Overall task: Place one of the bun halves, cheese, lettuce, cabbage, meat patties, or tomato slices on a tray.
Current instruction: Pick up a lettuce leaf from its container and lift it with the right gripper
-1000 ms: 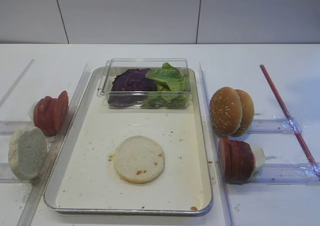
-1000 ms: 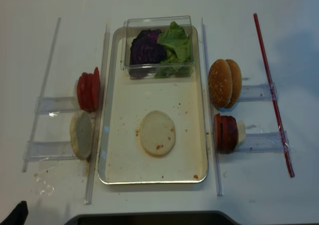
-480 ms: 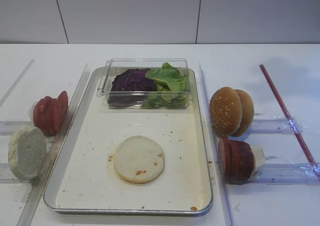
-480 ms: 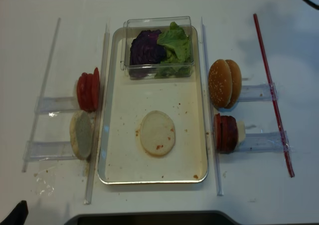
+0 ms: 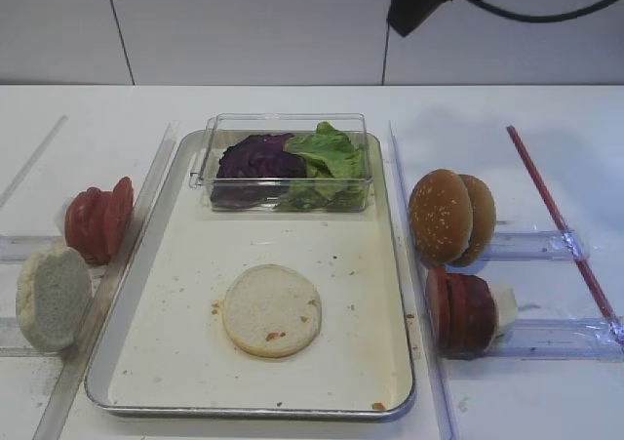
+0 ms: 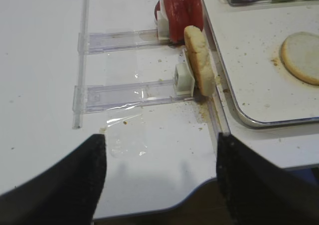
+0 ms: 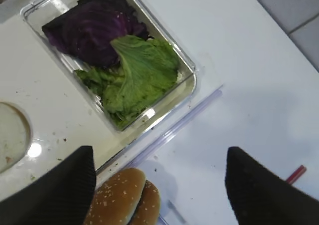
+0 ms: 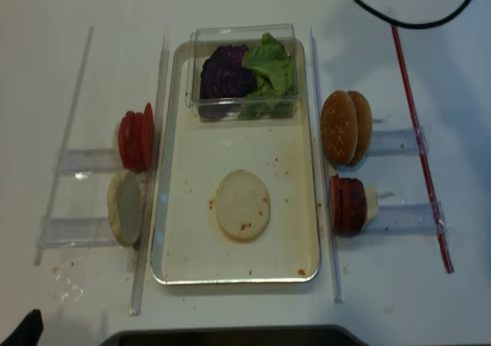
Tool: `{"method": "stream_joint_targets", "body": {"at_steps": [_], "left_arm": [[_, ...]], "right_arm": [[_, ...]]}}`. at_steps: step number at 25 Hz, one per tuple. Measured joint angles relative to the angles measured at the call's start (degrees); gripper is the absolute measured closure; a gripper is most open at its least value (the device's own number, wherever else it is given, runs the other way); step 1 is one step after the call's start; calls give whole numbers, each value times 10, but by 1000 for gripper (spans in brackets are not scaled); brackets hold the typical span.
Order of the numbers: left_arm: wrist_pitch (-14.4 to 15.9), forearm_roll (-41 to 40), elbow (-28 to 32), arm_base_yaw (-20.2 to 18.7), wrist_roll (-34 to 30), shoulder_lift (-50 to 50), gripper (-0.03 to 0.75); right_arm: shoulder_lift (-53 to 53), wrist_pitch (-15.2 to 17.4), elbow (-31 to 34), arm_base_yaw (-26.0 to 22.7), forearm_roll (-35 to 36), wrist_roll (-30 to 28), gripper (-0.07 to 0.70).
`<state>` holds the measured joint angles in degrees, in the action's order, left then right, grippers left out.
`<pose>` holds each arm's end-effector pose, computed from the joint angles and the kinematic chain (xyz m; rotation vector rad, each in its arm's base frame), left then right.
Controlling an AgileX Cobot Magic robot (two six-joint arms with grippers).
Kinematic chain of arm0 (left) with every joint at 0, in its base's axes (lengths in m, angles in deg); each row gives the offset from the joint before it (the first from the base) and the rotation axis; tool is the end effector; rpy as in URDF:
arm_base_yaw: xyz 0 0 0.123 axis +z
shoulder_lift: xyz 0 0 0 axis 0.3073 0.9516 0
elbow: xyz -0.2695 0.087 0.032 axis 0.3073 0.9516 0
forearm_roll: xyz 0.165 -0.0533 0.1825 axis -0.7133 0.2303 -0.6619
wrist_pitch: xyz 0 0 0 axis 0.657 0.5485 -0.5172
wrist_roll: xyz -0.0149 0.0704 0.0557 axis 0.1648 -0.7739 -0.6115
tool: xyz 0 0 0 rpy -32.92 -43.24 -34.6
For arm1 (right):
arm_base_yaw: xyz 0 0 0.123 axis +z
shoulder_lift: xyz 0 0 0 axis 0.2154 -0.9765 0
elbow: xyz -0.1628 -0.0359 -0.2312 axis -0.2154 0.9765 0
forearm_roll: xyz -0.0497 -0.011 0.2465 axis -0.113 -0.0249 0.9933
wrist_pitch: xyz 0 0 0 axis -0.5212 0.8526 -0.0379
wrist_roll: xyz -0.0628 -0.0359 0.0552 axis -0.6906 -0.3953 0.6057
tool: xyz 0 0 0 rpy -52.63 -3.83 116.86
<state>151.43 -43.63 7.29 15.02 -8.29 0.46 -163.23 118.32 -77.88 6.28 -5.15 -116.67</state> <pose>-0.0111 0.0005 0.2638 0.0070 2.1646 -0.0540 0.3518 0.1413 0.3864 -1.1383 2.3300 0.2332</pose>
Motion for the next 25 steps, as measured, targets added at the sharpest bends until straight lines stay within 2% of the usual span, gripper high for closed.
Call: {"method": "stream_joint_targets", "body": {"at_steps": [5, 13, 25], "left_arm": [[0, 0, 0, 0, 0, 0, 279], [0, 0, 0, 0, 0, 0, 279], [0, 0, 0, 0, 0, 0, 279]], "right_arm": [[-42, 0, -9, 30, -9, -33, 80], [-97, -3, -9, 31, -11, -96, 80], [-140, -39, -16, 32, 11, -152, 101]]}}
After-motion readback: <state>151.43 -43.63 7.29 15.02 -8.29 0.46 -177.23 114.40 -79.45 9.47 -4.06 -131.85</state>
